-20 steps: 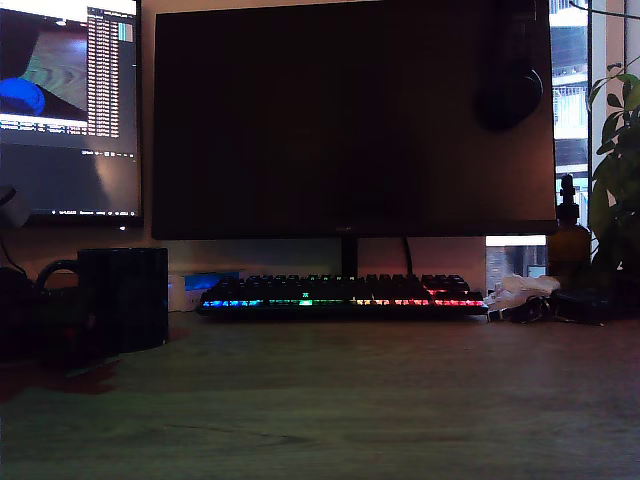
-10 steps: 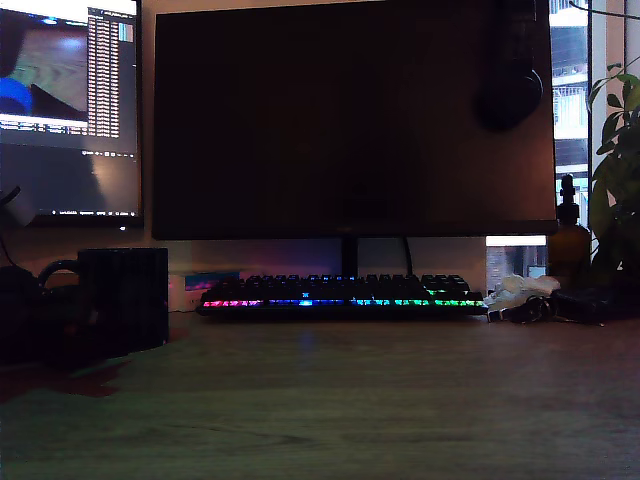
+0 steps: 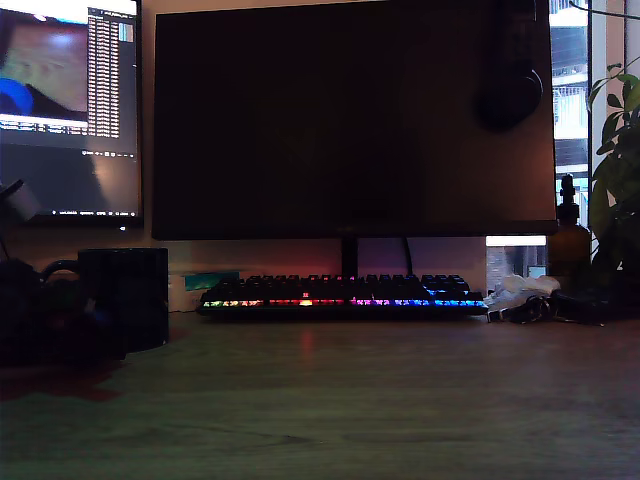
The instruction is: Pick up the coffee capsules on the table and drop them inside the coffee cup
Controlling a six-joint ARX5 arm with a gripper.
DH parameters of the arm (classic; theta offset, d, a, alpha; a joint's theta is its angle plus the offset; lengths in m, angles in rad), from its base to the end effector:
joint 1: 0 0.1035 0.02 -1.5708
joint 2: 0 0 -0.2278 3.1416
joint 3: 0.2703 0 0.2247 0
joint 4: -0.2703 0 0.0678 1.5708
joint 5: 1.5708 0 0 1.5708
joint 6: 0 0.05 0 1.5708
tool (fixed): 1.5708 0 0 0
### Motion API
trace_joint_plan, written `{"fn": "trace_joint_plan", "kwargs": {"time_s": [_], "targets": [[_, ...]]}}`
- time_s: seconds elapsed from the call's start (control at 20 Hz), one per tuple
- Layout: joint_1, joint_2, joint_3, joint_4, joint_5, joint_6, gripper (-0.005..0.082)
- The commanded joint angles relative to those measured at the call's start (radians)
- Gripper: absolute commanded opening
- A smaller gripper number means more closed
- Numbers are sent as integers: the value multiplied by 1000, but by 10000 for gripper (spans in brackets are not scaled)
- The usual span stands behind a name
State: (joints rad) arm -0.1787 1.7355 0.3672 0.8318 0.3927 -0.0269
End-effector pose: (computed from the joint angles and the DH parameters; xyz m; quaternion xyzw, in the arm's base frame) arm 0.2501 -0.0646 0.0699 -0.0407 0.2672 -0.2682 0.9247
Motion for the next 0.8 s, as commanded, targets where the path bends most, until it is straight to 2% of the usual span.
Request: {"fn": "trace_joint_plan", "kwargs": {"time_s": [0.0,0.3,0.4,0.75], "targets": [[-1,40,-43,-68,6,-10,180],[-1,-20,-43,-155,30,-10,180],[-1,-74,-43,-207,45,-10,180],[-1,-340,-43,-409,48,-10,180]]}}
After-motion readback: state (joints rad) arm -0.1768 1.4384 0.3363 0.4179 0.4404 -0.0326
